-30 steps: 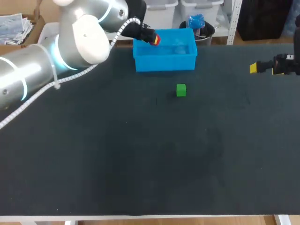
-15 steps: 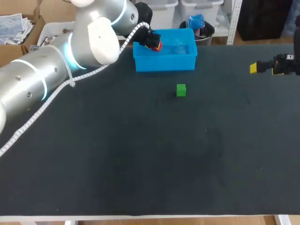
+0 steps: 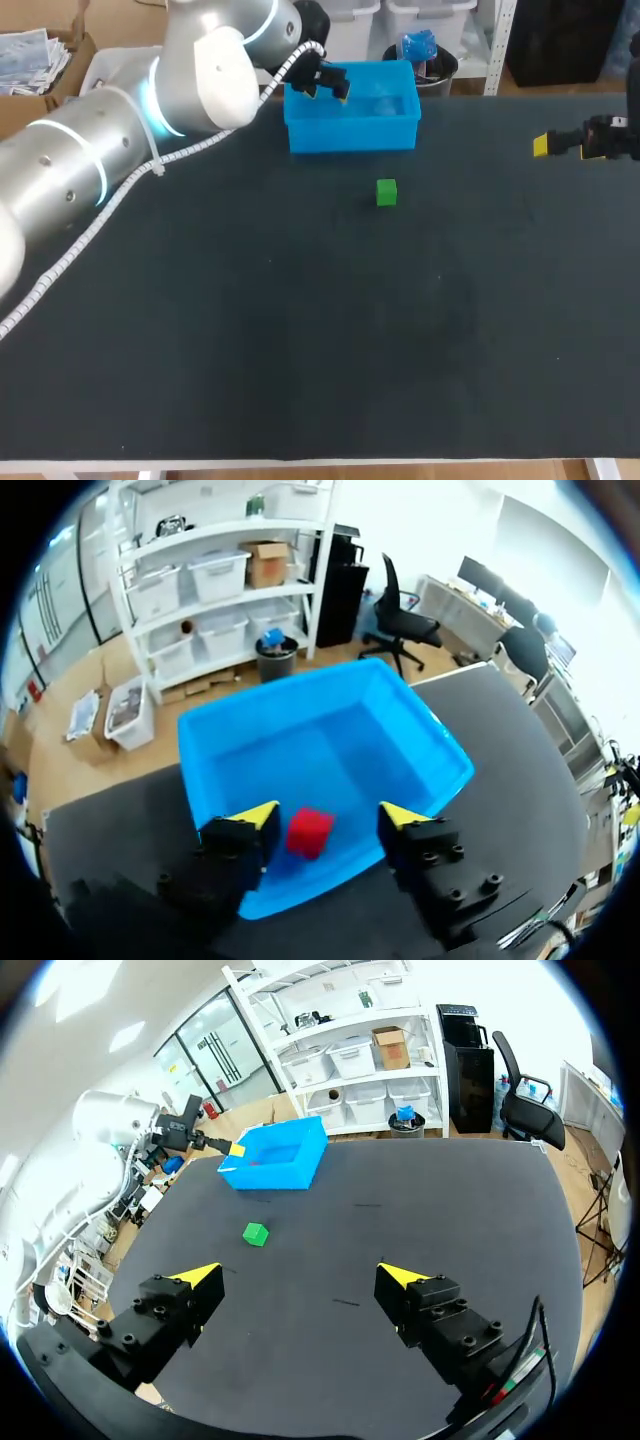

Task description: Use the left arm to pick the red cube and place it into the blue plastic box first, then use the right arm to grasp the green cube and put it into the same blue plastic box after the first action is fully finished.

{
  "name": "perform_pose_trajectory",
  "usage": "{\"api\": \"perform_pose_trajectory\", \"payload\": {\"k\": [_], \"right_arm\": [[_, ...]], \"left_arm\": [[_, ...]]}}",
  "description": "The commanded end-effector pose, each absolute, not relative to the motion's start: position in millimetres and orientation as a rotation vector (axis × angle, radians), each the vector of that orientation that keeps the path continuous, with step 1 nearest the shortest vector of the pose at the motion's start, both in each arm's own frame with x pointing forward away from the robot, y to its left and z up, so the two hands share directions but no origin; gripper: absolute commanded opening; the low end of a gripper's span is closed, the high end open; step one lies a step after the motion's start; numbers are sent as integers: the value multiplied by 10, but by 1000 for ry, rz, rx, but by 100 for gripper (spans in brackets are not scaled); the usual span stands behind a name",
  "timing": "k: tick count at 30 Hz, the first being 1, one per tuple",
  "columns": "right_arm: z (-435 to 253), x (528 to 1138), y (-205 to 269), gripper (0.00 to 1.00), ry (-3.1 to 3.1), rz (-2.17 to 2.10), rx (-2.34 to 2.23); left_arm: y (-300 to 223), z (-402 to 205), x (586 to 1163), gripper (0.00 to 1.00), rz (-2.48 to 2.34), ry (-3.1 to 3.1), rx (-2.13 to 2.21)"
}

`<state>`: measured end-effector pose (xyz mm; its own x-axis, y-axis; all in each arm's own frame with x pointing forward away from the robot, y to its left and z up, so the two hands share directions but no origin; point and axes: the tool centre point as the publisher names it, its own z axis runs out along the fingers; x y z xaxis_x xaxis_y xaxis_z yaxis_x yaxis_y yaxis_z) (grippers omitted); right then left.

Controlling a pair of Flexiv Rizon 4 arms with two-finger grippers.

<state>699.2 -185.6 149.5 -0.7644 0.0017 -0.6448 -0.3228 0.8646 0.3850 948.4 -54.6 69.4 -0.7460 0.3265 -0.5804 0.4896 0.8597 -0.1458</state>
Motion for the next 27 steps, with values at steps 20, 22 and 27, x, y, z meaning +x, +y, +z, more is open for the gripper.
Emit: {"api": "perform_pose_trajectory", "payload": {"k": [20, 22, 27], "right_arm": [[1493, 6999, -1851, 100, 2371, 637, -231], [1493, 6999, -1851, 100, 2371, 637, -231], [1493, 6999, -1851, 100, 2371, 637, -231]], "left_arm": [[-20, 1341, 8558, 100, -406, 2335, 589], [73, 1383, 8421, 100, -414, 2321, 584], [356, 1508, 8025, 100, -436, 2282, 581]]}}
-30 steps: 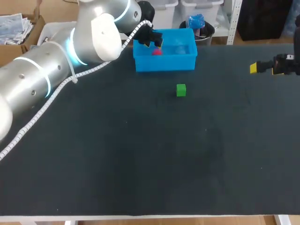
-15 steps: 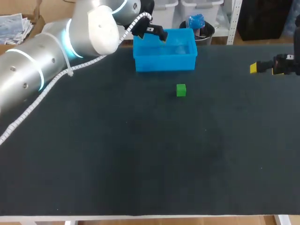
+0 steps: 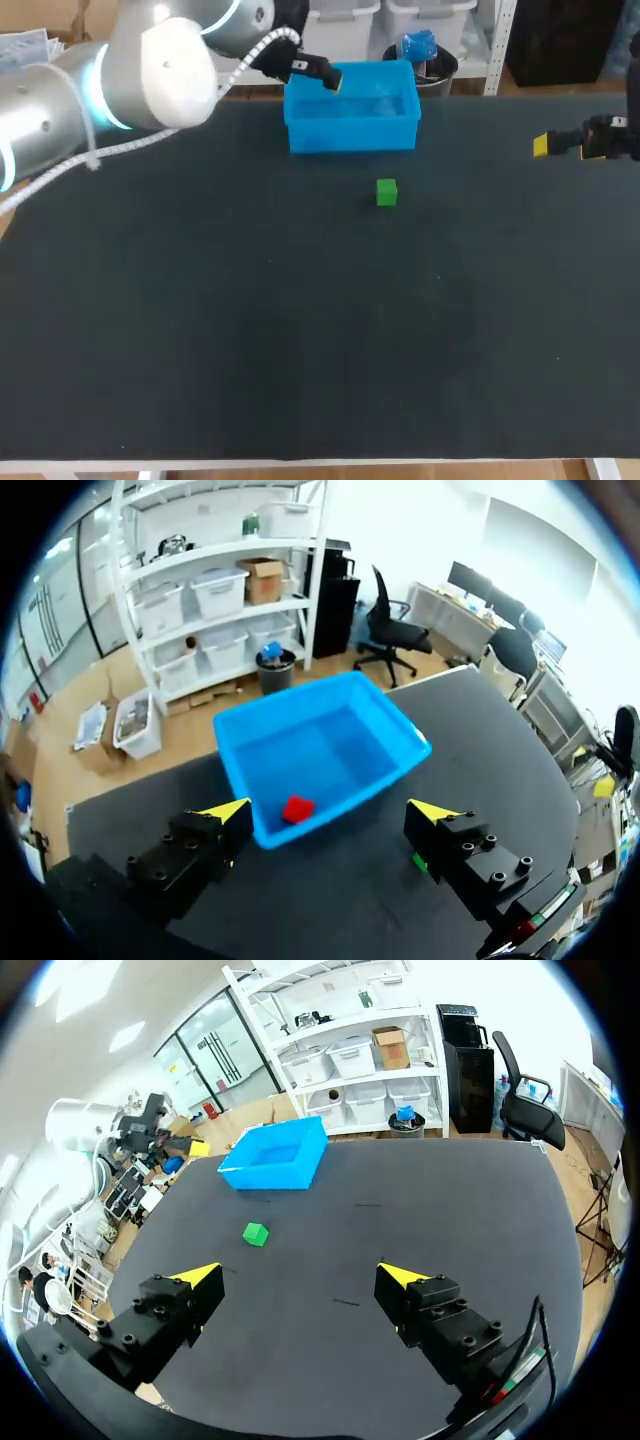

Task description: Use the left arm to pick the red cube and place it into the blue plastic box first, then use the right arm to grasp the green cube and put it into the same blue plastic box after the first action is fully finished.

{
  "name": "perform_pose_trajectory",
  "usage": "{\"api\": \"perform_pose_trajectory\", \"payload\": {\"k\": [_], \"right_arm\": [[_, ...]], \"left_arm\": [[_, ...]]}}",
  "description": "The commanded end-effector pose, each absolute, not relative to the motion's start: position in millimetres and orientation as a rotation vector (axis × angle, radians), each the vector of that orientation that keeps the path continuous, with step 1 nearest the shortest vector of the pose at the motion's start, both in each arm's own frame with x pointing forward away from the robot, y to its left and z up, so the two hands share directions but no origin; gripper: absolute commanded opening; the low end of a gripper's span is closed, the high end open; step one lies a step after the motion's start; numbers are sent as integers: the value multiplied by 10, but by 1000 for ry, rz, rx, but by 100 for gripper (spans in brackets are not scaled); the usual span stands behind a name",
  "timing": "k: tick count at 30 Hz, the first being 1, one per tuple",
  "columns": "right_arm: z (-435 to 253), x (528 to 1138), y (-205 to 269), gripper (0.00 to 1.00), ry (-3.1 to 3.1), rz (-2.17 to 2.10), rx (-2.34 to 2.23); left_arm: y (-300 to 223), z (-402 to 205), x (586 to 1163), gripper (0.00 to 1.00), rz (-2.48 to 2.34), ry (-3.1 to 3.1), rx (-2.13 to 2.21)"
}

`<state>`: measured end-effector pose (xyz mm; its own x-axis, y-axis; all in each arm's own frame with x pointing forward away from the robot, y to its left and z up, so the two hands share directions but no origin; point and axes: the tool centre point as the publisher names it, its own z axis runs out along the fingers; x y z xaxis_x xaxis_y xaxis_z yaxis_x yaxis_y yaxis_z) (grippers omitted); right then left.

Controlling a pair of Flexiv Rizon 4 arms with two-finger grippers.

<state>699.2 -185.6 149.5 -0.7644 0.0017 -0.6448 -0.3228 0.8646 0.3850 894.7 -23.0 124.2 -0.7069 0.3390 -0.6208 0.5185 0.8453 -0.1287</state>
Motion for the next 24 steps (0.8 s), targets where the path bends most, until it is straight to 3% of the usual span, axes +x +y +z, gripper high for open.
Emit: {"api": "perform_pose_trajectory", "payload": {"k": [1, 24], "right_arm": [[1493, 6999, -1851, 100, 2371, 637, -231], [1493, 6999, -1851, 100, 2371, 637, -231]], "left_arm": [[413, 1533, 7956, 100, -437, 2277, 582], [1350, 1604, 7096, 100, -573, 2269, 672]]}}
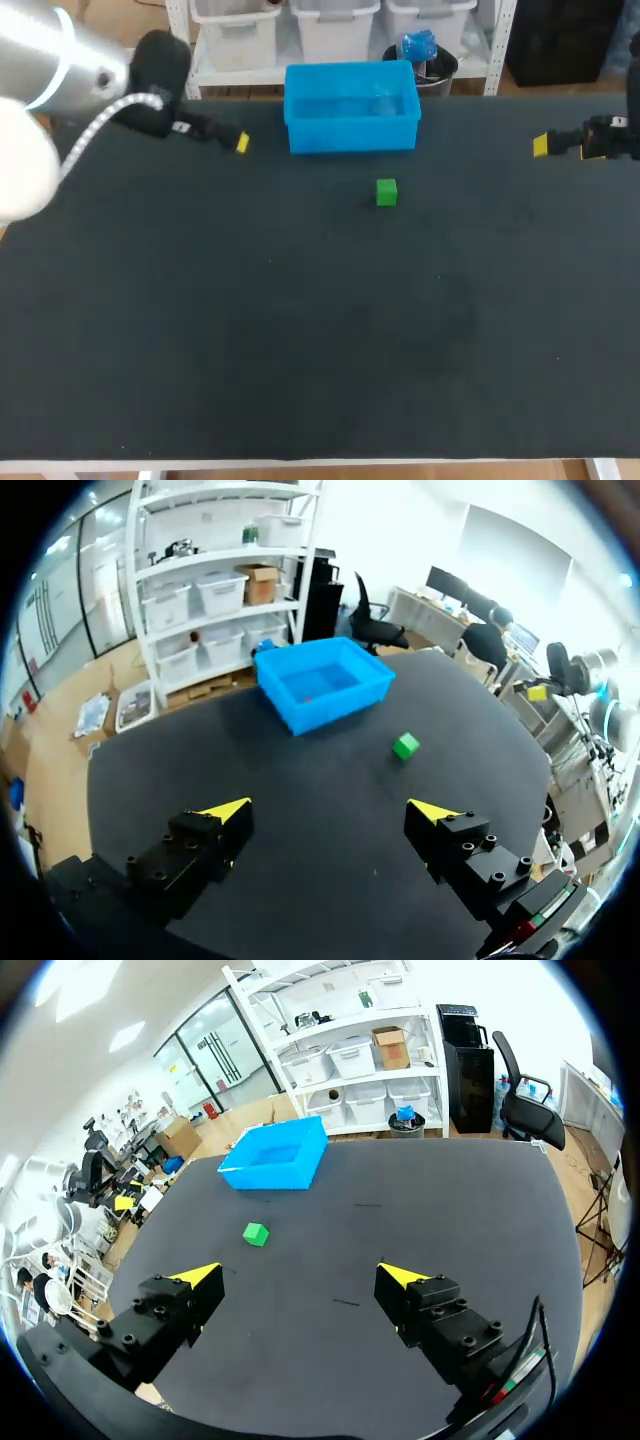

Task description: Use the left arm to pick the red cube and place it into the blue plastic box first, then use the right arm to grasp the green cube and put it into the same blue plastic box after the first action is fully finished.

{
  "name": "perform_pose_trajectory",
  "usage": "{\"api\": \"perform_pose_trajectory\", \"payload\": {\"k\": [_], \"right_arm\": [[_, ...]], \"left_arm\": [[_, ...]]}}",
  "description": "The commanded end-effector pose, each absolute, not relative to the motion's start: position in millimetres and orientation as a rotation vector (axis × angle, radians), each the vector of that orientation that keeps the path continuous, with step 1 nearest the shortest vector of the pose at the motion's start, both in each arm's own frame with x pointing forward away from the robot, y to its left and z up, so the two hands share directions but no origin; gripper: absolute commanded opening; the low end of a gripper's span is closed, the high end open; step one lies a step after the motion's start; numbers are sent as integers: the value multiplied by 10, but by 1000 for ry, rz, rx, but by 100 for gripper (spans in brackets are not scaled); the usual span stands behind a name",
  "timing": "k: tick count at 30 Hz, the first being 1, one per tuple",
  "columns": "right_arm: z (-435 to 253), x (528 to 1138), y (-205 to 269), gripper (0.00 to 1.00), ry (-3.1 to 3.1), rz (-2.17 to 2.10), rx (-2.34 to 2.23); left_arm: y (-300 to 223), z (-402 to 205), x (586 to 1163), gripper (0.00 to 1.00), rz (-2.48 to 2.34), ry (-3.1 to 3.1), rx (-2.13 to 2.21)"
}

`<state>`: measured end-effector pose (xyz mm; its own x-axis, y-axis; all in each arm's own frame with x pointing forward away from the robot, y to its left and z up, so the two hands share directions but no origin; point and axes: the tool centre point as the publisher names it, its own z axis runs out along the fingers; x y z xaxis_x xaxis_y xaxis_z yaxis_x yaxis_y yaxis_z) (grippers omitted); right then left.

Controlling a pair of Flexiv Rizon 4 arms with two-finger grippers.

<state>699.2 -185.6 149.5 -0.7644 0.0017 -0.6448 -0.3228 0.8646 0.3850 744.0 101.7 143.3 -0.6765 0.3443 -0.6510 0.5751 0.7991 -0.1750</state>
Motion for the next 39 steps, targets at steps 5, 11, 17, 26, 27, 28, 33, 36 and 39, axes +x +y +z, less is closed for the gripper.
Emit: {"api": "perform_pose_trajectory", "payload": {"k": [5, 11, 17, 26, 27, 28, 33, 36, 39], "right_arm": [[1493, 6999, -1851, 100, 2371, 637, -231], [1493, 6999, -1851, 100, 2371, 637, -231], [1625, 7112, -1682, 100, 2421, 480, -297], [1623, 7370, -898, 100, 2538, 355, -425], [1593, 7391, -796, 100, 2563, 330, -429], [1562, 7410, -722, 100, 2577, 324, -426], [1413, 7471, -462, 100, 2665, 274, -329], [1356, 7490, -361, 100, 2722, 280, -307], [1358, 7484, -332, 100, 2718, 293, -327]], "left_arm": [[1372, 1620, 7043, 100, -555, 2297, 718], [1372, 1623, 7035, 100, -562, 2297, 725], [1372, 1623, 7035, 100, -562, 2297, 725], [1372, 1623, 7035, 100, -562, 2297, 725], [1372, 1623, 7035, 100, -562, 2297, 725], [1372, 1623, 7035, 100, -562, 2297, 725], [1372, 1623, 7035, 100, -562, 2297, 725], [1372, 1623, 7035, 100, -562, 2297, 725], [1372, 1623, 7035, 100, -562, 2297, 725]]}}
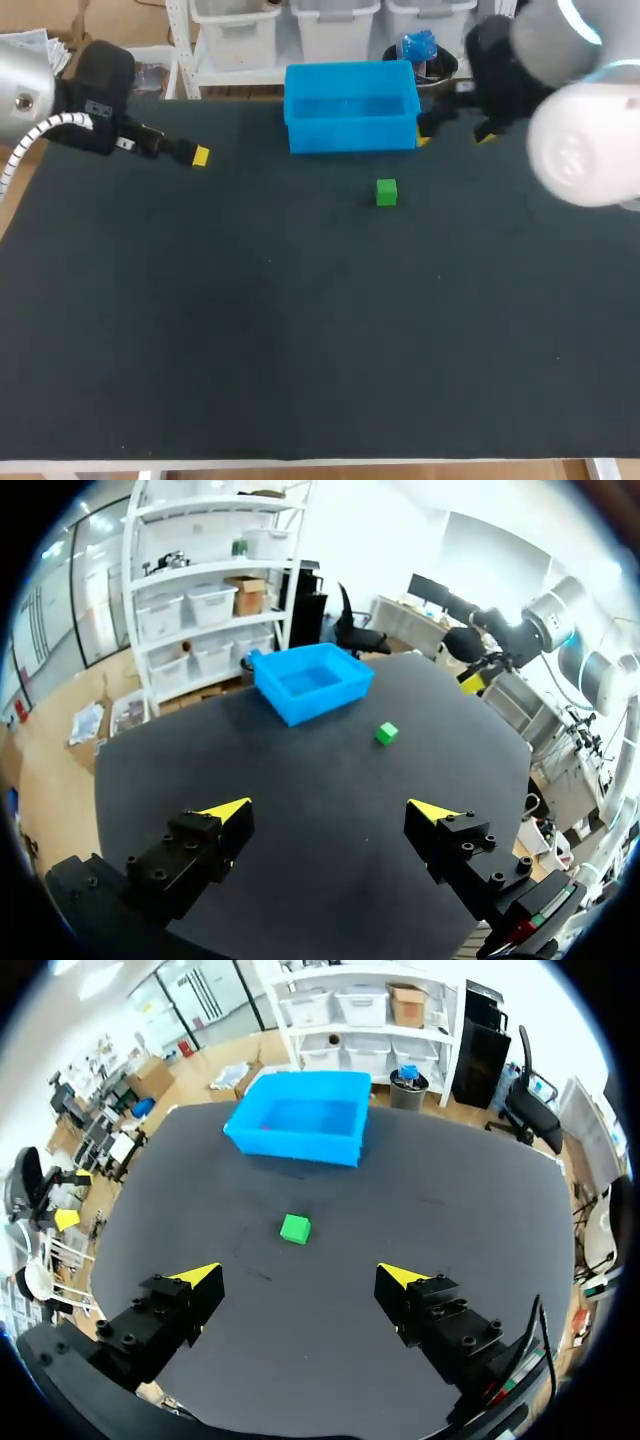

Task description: Use the left arm to pick the red cube and place it into the blue plastic box first, then use the right arm to grasp the green cube and put it into the same blue plastic box after the first action is fully finished.

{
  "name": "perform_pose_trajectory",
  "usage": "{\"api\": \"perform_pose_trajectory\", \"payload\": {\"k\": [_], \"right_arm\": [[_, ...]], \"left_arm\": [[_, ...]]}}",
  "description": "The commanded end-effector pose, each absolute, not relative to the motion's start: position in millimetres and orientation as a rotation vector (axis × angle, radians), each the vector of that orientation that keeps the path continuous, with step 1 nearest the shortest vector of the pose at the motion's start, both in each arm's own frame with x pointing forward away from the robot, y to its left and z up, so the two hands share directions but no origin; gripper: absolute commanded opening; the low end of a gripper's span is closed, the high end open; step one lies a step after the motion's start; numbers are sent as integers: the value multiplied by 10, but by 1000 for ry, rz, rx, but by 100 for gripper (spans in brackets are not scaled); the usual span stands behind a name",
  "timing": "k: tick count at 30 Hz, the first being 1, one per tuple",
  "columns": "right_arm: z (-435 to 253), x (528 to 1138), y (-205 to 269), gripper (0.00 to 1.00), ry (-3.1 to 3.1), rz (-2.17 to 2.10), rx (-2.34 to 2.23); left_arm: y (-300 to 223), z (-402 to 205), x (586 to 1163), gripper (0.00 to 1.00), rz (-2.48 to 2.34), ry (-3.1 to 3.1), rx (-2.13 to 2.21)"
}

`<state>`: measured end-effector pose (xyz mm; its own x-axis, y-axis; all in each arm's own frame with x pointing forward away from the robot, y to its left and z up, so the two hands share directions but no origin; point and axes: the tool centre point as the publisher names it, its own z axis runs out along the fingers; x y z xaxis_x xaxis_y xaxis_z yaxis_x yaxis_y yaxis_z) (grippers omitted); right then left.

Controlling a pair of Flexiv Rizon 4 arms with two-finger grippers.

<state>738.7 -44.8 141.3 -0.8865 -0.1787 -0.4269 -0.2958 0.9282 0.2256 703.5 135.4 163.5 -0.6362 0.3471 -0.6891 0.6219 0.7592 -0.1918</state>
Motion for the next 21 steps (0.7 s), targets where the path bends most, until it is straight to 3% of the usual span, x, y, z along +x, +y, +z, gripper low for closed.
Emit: {"api": "perform_pose_trajectory", "payload": {"k": [1, 17, 21], "right_arm": [[1358, 7484, -332, 100, 2718, 293, -327], [1358, 7484, -332, 100, 2718, 293, -327], [1318, 7563, -221, 100, 2735, 310, -86]], "left_arm": [[1372, 1623, 7035, 100, -562, 2297, 725], [1372, 1623, 7035, 100, -562, 2297, 725], [1372, 1623, 7035, 100, -562, 2297, 725]]}}
